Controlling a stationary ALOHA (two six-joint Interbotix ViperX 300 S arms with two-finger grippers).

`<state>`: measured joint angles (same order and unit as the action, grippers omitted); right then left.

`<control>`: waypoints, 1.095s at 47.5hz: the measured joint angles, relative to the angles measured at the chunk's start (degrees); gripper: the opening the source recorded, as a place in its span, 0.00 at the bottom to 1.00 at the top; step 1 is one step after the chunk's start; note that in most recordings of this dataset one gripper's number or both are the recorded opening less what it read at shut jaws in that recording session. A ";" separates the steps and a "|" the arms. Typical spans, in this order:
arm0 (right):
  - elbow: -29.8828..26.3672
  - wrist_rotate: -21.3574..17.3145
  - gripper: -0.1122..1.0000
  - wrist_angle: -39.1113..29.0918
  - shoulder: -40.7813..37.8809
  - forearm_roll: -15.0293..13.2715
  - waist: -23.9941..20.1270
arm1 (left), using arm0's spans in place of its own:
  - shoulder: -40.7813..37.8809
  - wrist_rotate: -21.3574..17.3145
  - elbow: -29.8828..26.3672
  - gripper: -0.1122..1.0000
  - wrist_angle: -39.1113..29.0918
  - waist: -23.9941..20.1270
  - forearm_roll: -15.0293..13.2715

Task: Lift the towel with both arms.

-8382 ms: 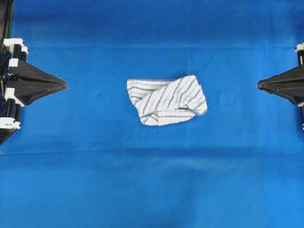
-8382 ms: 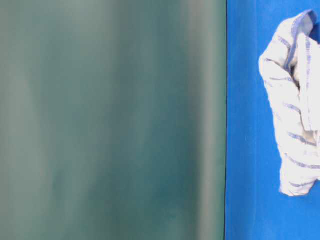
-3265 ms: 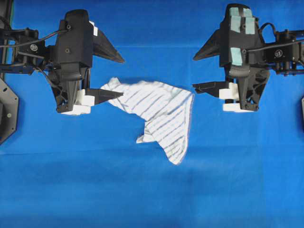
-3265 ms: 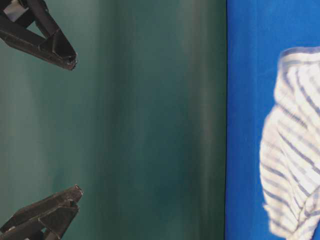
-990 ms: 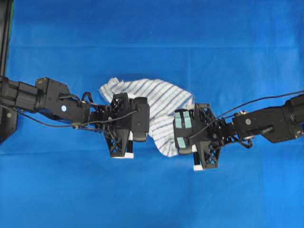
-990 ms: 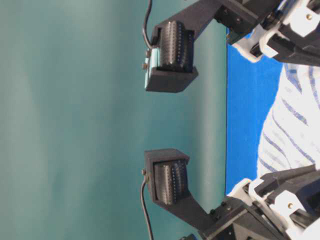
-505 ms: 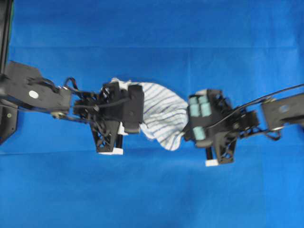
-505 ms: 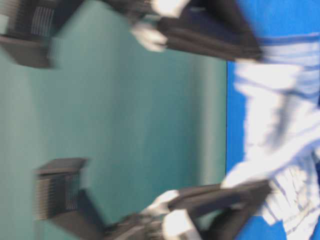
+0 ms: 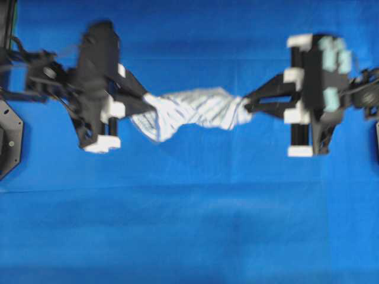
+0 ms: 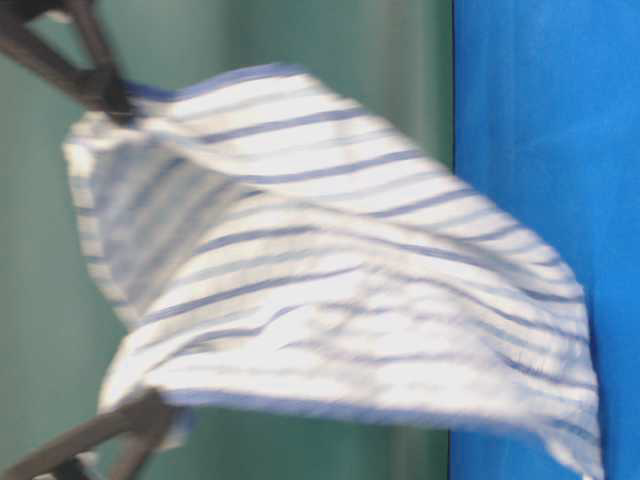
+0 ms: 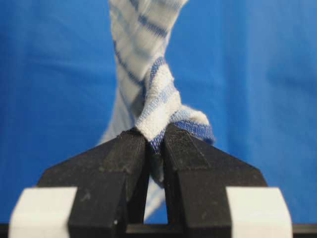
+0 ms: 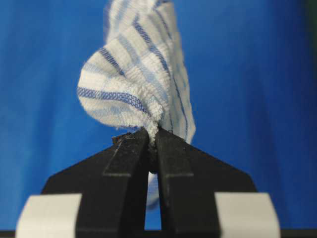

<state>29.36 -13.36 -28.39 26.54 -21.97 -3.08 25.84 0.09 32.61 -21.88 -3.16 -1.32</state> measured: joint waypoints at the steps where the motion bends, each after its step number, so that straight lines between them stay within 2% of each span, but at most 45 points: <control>1: -0.62 0.00 0.15 -0.62 0.26 -0.44 0.18 | 0.62 0.00 -0.35 0.13 -0.35 -0.35 0.00; 14: -9.23 0.00 0.15 -7.82 1.14 -6.24 0.26 | 5.10 -2.20 -5.80 0.13 -5.01 -4.31 0.18; 20: -11.25 -0.09 0.15 -8.61 1.14 -7.73 0.35 | 5.10 -2.81 -8.09 0.13 -6.06 -4.92 0.18; 31: -11.69 -0.09 0.15 -8.96 1.14 -8.17 0.35 | 4.66 -3.60 -10.20 0.13 -6.59 -5.19 0.18; 52: -11.69 -0.62 0.15 -9.84 1.05 -8.17 0.26 | 4.31 -4.22 -10.20 0.14 -6.94 -5.19 0.18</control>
<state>17.67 -13.97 -38.23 27.60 -30.15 -2.81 30.15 -4.13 22.41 -28.83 -8.35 -1.14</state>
